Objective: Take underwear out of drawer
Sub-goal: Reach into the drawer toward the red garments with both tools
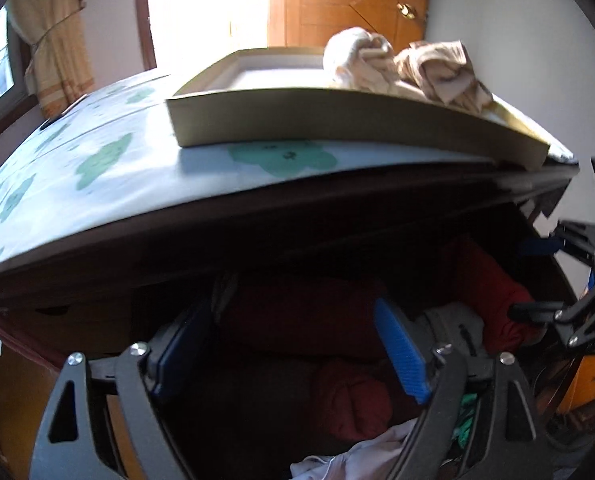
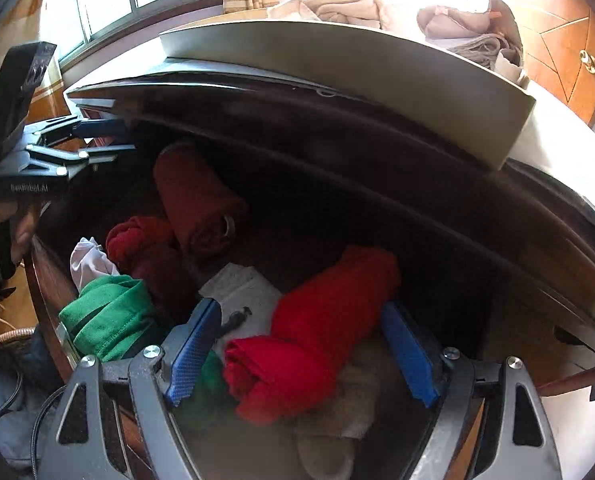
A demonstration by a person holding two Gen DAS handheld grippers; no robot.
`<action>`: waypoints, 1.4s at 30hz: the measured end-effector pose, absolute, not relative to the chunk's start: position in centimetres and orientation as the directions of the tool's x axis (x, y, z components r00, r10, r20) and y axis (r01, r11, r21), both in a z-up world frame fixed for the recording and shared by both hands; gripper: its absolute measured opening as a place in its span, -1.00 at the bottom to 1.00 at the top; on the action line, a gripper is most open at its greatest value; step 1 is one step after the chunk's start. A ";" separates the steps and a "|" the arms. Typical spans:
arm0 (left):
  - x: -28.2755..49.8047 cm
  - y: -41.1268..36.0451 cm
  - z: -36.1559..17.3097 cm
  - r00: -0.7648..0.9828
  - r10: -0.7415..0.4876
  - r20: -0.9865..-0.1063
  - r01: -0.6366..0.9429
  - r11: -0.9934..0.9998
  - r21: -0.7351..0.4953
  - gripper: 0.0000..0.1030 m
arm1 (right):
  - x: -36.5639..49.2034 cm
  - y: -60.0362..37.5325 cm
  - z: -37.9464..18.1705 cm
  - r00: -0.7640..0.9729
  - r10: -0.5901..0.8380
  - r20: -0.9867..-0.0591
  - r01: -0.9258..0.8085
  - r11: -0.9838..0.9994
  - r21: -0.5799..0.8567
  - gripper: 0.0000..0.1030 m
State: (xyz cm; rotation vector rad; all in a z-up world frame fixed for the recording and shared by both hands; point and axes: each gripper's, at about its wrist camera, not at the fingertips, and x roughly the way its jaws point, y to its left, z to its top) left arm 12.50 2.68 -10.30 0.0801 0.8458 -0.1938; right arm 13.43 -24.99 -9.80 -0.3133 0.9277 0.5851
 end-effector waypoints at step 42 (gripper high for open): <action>13.7 -8.9 -18.1 0.441 0.000 -0.897 0.767 0.518 0.378 0.51 | 16.9 -22.2 -13.6 0.288 0.292 -0.912 -0.637 0.770 0.045 0.63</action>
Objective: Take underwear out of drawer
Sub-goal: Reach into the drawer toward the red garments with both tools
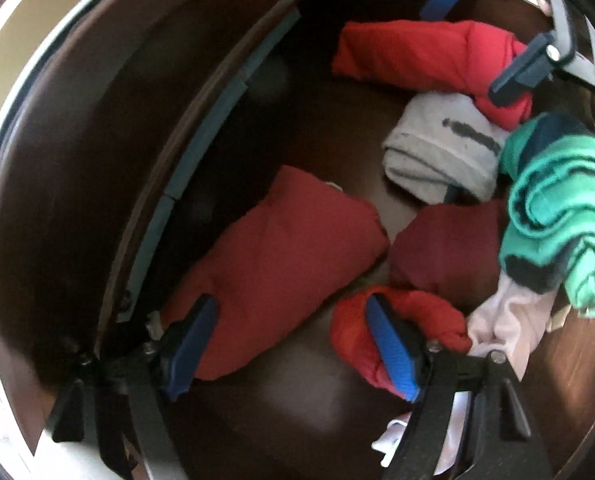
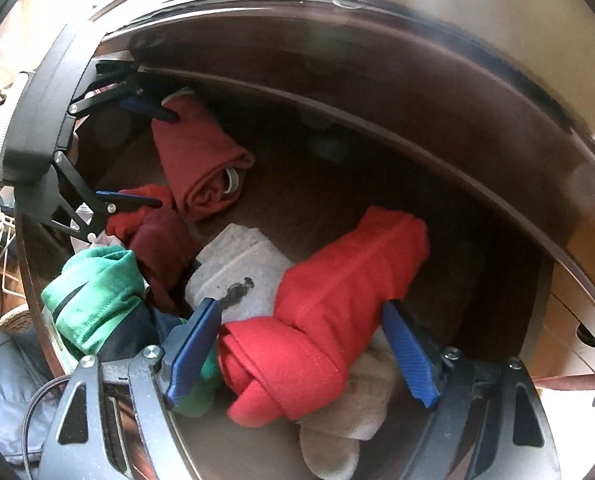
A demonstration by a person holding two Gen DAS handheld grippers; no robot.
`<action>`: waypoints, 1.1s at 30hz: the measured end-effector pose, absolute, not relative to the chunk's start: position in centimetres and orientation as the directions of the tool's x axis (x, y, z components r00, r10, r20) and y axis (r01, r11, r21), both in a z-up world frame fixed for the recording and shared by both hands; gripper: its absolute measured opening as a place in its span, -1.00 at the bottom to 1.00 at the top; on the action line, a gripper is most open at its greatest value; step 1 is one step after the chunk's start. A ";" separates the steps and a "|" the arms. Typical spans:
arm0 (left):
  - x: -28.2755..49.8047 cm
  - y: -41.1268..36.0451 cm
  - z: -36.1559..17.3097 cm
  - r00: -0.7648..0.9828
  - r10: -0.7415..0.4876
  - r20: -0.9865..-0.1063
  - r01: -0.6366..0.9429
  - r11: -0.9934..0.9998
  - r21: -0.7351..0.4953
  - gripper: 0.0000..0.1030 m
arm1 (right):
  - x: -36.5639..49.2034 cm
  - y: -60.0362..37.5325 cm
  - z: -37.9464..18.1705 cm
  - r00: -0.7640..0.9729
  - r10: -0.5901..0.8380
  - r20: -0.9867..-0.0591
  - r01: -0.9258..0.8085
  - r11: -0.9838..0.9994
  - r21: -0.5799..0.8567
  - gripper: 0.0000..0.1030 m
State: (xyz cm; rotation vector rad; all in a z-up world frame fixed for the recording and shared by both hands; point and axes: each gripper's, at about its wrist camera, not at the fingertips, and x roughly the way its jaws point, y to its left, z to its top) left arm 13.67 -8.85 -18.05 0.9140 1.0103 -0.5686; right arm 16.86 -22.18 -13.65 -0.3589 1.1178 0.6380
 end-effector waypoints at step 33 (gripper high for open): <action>13.8 -7.4 -20.3 0.442 0.034 -0.896 0.724 0.577 0.379 -0.56 | 18.8 -21.9 -15.2 0.184 0.303 -0.935 -0.739 0.670 0.072 0.30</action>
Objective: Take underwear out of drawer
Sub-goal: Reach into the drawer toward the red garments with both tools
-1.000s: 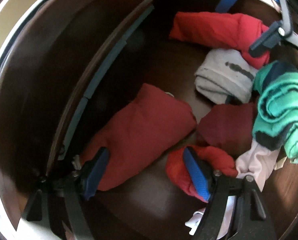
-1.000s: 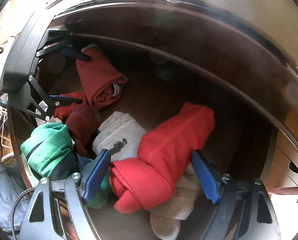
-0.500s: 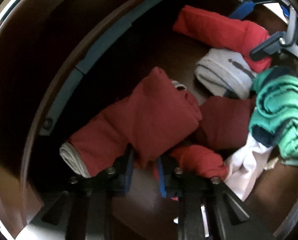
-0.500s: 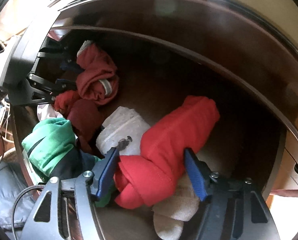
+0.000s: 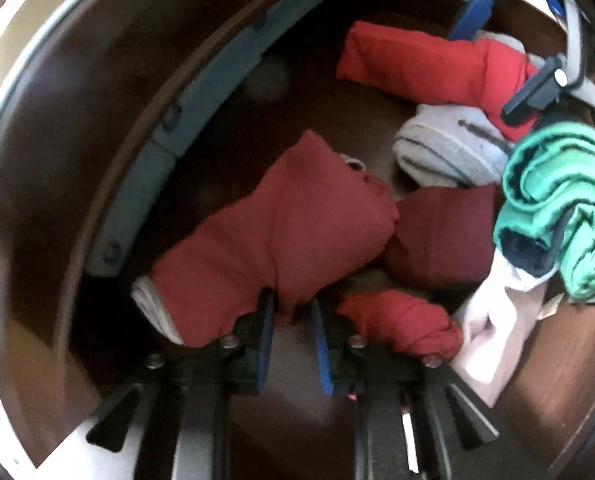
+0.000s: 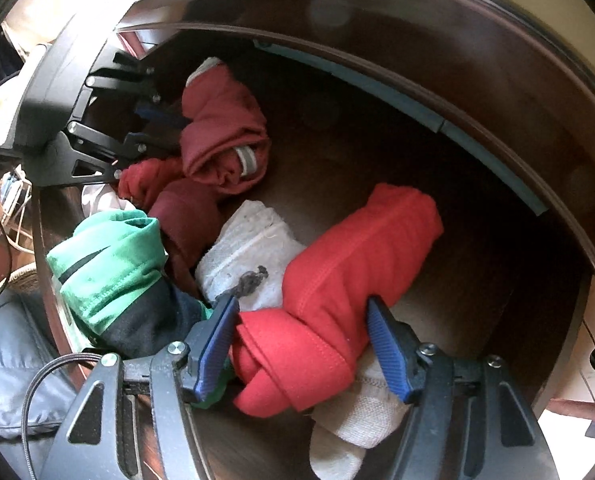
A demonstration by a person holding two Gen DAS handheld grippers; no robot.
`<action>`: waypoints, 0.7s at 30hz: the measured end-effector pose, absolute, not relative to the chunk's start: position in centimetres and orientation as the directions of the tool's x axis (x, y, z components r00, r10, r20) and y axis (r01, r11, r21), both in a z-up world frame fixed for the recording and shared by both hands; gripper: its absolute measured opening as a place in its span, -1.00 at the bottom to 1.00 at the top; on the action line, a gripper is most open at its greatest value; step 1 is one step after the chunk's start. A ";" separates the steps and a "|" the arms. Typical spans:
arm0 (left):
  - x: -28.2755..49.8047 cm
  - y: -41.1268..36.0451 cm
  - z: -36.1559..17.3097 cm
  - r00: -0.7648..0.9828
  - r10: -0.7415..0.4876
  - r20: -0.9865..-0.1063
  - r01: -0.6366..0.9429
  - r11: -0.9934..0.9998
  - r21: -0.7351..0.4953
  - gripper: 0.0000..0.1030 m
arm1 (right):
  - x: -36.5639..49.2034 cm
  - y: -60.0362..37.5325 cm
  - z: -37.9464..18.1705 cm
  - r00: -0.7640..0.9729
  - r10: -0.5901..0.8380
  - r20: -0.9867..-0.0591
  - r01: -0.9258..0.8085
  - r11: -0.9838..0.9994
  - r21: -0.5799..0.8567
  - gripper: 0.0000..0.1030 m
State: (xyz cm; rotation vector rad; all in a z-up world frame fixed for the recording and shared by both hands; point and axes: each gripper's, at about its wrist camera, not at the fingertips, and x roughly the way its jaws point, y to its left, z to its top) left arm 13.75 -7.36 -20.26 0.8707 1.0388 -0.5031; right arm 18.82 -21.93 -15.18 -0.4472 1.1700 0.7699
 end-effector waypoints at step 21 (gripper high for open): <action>17.1 -7.4 -19.7 0.467 0.040 -0.883 0.739 0.531 0.415 -0.29 | 18.2 -20.7 -15.0 0.173 0.311 -0.935 -0.732 0.675 0.089 0.30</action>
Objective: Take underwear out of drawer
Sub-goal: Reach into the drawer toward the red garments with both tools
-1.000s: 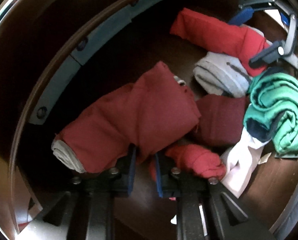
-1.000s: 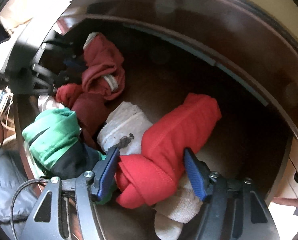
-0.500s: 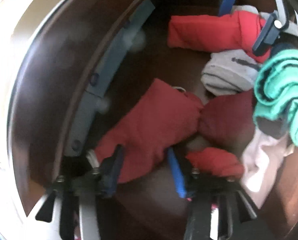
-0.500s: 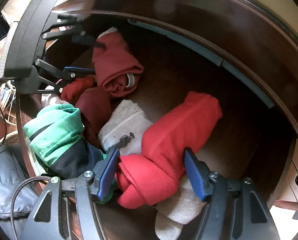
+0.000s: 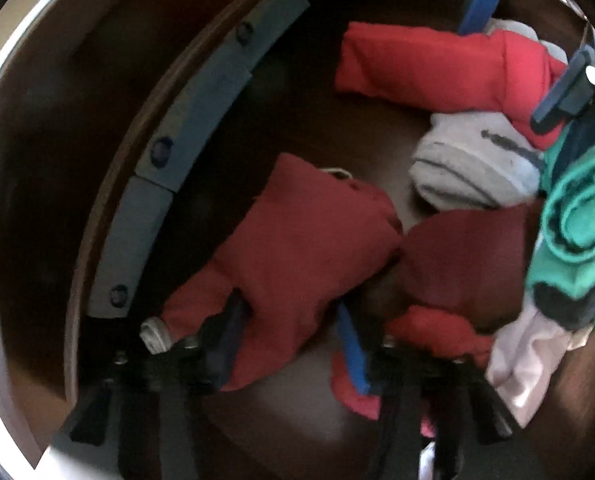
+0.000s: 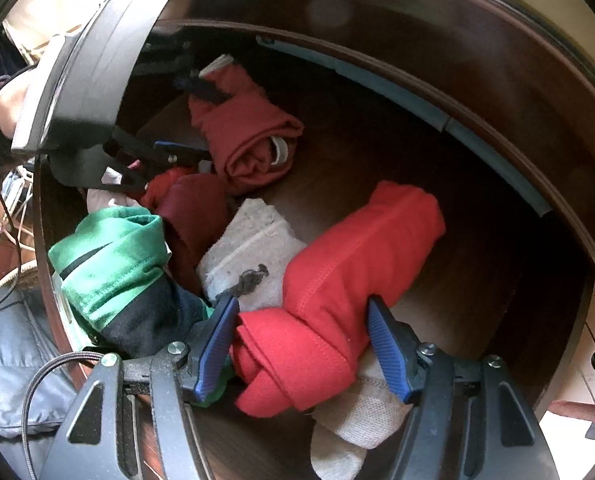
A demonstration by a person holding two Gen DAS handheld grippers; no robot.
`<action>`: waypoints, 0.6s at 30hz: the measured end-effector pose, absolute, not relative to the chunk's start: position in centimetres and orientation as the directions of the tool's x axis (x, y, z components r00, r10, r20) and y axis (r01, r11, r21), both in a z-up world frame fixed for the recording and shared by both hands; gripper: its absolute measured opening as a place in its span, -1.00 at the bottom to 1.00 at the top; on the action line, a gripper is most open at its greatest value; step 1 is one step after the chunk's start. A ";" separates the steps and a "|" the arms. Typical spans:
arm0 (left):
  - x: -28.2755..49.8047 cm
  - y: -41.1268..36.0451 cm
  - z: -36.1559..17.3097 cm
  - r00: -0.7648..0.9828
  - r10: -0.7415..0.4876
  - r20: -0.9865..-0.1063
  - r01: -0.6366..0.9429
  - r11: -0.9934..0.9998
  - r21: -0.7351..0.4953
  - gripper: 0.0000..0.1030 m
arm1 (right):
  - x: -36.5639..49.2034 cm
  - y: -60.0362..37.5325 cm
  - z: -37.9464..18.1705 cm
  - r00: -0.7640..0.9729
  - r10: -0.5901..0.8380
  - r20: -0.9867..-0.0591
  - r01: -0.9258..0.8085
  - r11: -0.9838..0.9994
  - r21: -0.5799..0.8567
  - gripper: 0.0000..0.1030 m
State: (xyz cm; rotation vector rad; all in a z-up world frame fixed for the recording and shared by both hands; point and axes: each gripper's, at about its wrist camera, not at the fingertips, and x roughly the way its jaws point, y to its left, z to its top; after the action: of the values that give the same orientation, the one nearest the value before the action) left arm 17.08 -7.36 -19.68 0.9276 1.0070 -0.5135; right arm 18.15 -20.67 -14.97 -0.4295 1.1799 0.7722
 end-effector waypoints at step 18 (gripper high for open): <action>14.7 -4.8 -15.2 0.514 -0.027 -0.857 0.651 0.663 0.370 -0.67 | 20.3 -23.5 -15.8 0.187 0.340 -0.922 -0.634 0.759 0.151 0.30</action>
State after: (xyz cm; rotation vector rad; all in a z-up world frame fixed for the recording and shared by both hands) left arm 14.67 -4.85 -15.18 0.7538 0.9550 -0.4572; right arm 20.32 -23.49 -15.77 -0.2901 1.2001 0.6985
